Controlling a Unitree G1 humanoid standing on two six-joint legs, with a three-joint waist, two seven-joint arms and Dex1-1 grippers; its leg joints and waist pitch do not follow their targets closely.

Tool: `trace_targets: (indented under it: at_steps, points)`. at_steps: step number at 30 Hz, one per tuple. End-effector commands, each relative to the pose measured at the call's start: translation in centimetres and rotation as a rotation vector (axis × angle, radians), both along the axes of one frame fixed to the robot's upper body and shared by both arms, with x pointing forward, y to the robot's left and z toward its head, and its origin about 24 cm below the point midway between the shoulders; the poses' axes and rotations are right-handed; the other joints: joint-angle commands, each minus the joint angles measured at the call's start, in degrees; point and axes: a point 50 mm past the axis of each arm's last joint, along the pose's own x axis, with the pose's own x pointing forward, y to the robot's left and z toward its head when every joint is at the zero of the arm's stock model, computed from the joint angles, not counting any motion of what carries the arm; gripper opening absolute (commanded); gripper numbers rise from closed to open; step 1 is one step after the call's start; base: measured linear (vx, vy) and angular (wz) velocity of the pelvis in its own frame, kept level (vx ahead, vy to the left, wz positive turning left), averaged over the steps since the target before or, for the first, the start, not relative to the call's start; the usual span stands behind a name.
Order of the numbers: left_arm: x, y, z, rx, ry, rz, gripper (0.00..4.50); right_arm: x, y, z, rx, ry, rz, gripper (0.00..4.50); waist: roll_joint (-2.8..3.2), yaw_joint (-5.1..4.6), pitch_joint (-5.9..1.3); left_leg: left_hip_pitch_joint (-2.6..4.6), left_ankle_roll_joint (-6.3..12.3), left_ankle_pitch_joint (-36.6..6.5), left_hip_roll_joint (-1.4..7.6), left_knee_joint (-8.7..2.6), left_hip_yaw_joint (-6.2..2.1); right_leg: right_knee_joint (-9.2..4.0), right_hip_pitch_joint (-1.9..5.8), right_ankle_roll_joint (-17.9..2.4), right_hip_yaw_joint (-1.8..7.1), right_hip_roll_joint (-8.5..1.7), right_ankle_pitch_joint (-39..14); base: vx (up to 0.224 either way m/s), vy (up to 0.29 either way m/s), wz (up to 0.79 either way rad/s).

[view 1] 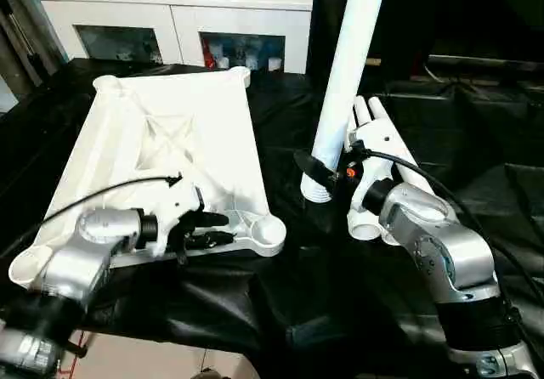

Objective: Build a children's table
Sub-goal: Pick table leg, then insert table leg to table base

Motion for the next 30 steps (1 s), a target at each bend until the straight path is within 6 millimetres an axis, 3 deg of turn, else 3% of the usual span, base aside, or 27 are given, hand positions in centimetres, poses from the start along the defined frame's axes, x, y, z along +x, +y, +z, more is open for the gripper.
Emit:
trace_targets:
  at_steps: [1,4,5,13,20,26,28,30]
  points:
    - [-0.3,1.0,-0.8,0.075,0.057,-0.007,1.02,0.3,-0.2,0.7,0.013,-0.008,0.013,1.91,0.63,0.13,-3.94,0.68,-3.23,-11.61,1.67,-4.53,-0.72,-4.16,2.59,-11.1,2.1,-3.57,-9.5,0.0,0.0,0.0]
    - [-0.4,1.1,-0.8,0.068,0.066,-0.018,0.9,0.3,-0.2,0.6,0.015,-0.006,0.017,1.91,0.67,0.02,-4.02,0.7,-2.99,-11.33,1.7,-4.44,-0.68,-4.11,2.64,-11.62,2.1,-3.58,-8.95,0.0,0.0,0.0]
    - [-0.4,1.1,-0.6,0.053,0.074,-0.032,0.83,0.3,-0.3,0.6,0.017,-0.004,0.021,1.91,1.05,-0.07,-4.02,0.74,-2.93,-11.33,1.66,-4.43,-0.69,-4.13,2.59,-11.98,2.05,-3.52,-8.42,0.0,0.0,0.0]
    - [-0.4,1.5,-0.2,0.015,0.108,-0.045,0.24,0.3,-0.4,0.8,0.02,0.008,0.046,1.91,1.05,-0.33,-4.09,0.86,-2.73,-11.52,1.75,-4.39,-0.64,-3.93,2.68,-13.55,1.98,-3.52,-6.75,0.0,0.0,0.0]
    - [-0.2,1.7,-0.8,0.068,0.082,-0.033,0.24,0.4,-0.4,0.9,0.012,0.008,0.066,1.91,0.86,-0.38,-4.14,0.69,-2.07,-10.14,1.7,-4.27,-0.61,-3.94,2.91,-13.42,2.02,-3.53,-5.44,0.0,0.0,0.0]
    - [-0.4,1.7,-1.2,0.078,0.107,-0.052,0.0,0.4,-0.3,0.9,0.013,0.013,0.082,1.91,0.89,-0.44,-3.87,0.89,-2.73,-12.81,1.85,-4.54,-0.7,-4.35,2.67,-12.69,2.09,-3.69,-10.75,0.0,0.0,0.0]
    - [-0.4,1.8,-1.2,0.082,0.11,-0.055,0.0,0.3,-0.2,1.0,0.015,0.014,0.086,1.91,1.21,-0.49,-3.91,0.86,-2.86,-12.79,1.87,-4.56,-0.79,-4.25,2.66,-12.68,2.06,-3.7,-10.58,0.0,0.0,0.0]
    - [-0.5,1.8,-1.2,0.086,0.108,-0.058,0.0,0.3,-0.1,0.9,0.016,0.014,0.088,1.91,1.04,-0.56,-3.98,0.9,-2.76,-12.56,1.86,-4.49,-0.73,-4.25,2.63,-12.91,2.07,-3.62,-9.51,0.0,0.0,0.0]
